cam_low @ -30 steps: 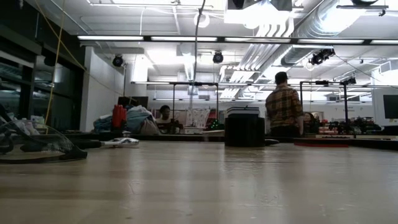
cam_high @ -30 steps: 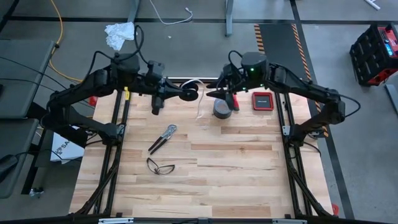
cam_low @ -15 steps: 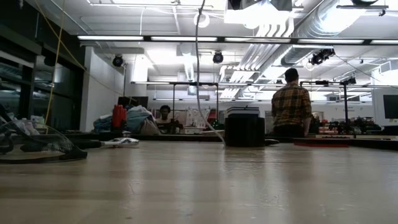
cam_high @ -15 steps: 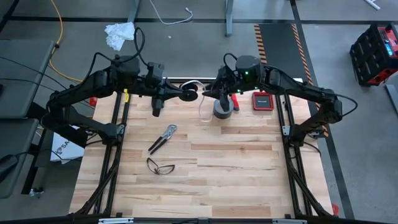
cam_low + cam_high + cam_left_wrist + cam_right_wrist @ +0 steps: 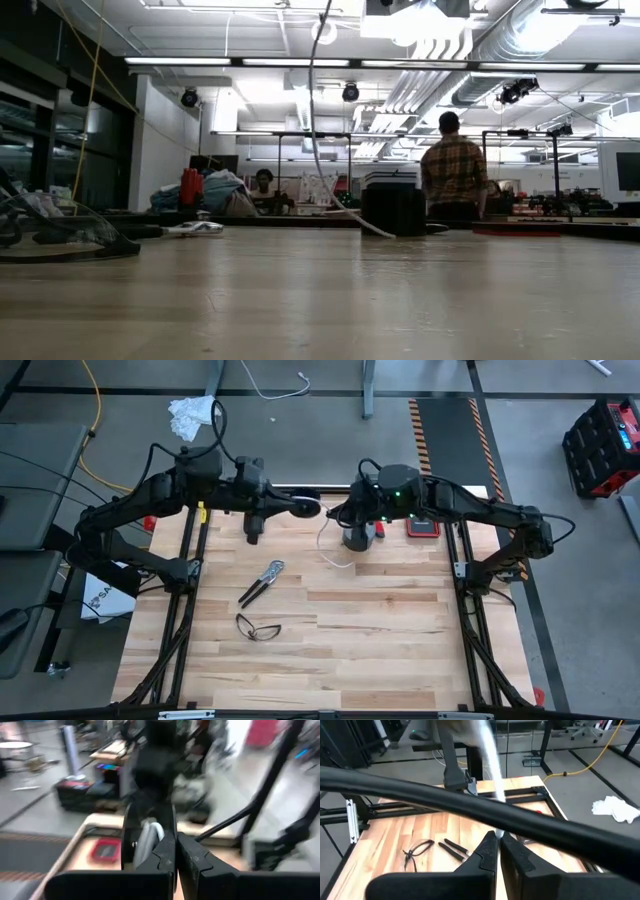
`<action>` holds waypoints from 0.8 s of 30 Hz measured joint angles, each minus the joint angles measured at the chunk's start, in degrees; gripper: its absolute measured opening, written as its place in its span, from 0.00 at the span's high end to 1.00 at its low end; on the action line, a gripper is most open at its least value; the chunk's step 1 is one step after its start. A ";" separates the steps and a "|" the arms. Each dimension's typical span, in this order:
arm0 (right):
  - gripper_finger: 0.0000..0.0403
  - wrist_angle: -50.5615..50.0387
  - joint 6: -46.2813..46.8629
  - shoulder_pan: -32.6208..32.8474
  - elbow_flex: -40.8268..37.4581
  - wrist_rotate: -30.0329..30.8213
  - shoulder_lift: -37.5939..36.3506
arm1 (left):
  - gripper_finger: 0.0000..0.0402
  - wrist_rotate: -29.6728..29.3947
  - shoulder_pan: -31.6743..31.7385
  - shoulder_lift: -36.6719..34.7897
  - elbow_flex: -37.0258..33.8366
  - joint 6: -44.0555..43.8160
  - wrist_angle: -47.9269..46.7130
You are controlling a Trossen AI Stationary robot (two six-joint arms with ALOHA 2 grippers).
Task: Coil cords
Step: Coil the white wire onto the black spool
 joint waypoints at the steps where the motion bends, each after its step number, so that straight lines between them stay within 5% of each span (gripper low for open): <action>1: 0.99 -0.04 0.00 -0.05 0.00 -0.13 0.00 | 1.00 1.44 -0.01 0.00 -0.01 -1.63 1.63; 15: 0.99 6.17 1.55 0.96 0.07 -1.50 -0.07 | 1.00 -0.63 0.13 -0.14 -0.07 -8.39 19.54; 24: 0.88 10.62 1.46 0.96 0.02 -4.07 0.09 | 1.00 -0.67 0.13 0.28 -0.02 -19.61 25.91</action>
